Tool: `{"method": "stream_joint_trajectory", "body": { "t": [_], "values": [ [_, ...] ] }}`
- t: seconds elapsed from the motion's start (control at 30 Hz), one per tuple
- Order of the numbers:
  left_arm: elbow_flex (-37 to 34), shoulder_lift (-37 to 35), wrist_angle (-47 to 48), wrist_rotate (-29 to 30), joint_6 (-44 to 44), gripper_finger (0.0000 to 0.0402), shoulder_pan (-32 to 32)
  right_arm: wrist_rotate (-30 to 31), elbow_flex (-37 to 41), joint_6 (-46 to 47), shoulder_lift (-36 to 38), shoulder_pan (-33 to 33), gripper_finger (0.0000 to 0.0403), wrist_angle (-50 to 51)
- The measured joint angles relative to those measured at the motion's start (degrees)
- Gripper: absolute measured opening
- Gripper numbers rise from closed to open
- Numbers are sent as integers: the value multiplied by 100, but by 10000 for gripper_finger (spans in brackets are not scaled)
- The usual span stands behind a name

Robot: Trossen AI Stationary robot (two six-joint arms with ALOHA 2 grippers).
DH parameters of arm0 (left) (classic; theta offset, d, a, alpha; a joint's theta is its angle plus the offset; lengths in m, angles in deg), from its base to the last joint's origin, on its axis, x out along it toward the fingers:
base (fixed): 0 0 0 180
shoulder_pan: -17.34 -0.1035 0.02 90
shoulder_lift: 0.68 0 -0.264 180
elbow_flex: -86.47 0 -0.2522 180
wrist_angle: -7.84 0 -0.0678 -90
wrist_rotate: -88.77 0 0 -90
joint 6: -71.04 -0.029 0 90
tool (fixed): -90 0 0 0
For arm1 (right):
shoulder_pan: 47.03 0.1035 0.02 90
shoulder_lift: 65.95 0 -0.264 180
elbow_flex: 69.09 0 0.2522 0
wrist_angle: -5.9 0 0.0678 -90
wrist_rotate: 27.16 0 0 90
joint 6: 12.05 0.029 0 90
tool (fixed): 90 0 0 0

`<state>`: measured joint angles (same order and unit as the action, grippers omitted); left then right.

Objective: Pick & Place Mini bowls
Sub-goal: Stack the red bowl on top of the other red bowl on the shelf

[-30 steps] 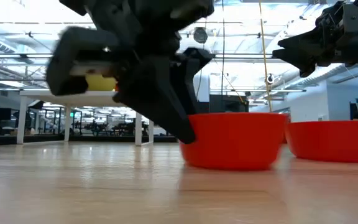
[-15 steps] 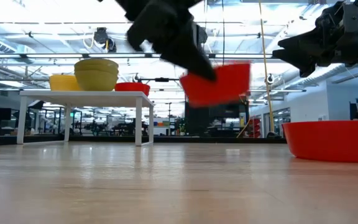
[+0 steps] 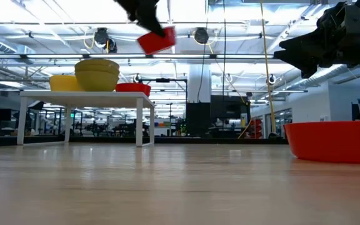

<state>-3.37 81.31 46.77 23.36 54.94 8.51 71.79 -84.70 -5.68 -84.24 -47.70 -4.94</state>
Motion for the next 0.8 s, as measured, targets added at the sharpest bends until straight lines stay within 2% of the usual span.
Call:
{"method": "stream_joint_trajectory", "body": {
  "t": [0.13,0.27,0.4,0.57,0.67,0.8],
  "values": [
    [0,-156,557,-350,507,7,-933,-2,2,1,0,0,169,0],
    [-2,-153,899,-724,596,20,-1746,0,1,0,0,0,169,-25],
    [-3,-35,890,-1454,617,9,-2286,0,0,1,-1,0,169,-29],
    [5,12,892,-2088,629,16,-2622,0,0,1,1,0,169,-37],
    [-6,77,961,-2157,475,22,-2702,0,0,2,1,0,169,-37],
    [-6,214,1073,-2166,439,8,-2778,0,0,1,1,0,169,-38]
  ]
}}
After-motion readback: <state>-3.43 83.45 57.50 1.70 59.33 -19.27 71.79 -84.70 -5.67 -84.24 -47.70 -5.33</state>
